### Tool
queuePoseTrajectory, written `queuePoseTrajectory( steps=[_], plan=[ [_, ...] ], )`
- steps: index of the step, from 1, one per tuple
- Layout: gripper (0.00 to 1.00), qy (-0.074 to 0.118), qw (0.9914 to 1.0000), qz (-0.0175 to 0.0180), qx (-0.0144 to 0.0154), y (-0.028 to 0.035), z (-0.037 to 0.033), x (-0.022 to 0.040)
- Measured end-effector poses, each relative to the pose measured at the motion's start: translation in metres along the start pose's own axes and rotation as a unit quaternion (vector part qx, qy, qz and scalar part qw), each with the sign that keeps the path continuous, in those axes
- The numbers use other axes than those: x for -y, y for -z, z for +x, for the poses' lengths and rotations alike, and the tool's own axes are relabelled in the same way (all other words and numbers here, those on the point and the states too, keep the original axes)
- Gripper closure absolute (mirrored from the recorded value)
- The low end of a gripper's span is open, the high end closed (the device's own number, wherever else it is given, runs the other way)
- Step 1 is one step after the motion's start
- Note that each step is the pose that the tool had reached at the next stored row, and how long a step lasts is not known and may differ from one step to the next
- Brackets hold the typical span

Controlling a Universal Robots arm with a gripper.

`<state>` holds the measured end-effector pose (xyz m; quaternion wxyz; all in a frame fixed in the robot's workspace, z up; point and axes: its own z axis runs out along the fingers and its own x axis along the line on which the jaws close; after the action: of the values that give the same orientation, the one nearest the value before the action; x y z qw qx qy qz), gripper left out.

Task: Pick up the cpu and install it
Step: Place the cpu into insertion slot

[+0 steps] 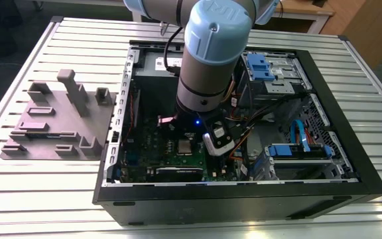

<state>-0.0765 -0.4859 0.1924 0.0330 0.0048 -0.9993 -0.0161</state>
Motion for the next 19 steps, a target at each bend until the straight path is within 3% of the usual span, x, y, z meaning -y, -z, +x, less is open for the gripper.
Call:
queuePoseTrajectory(
  steps=[4,19],
  plan=[
    [0.57,0.0,1.0,0.0,-0.0003,-0.0002,0.0001,0.001],
    [0.57,-0.002,1.0,-0.001,0.0001,0.0003,0.0002,0.0041]
  ],
)
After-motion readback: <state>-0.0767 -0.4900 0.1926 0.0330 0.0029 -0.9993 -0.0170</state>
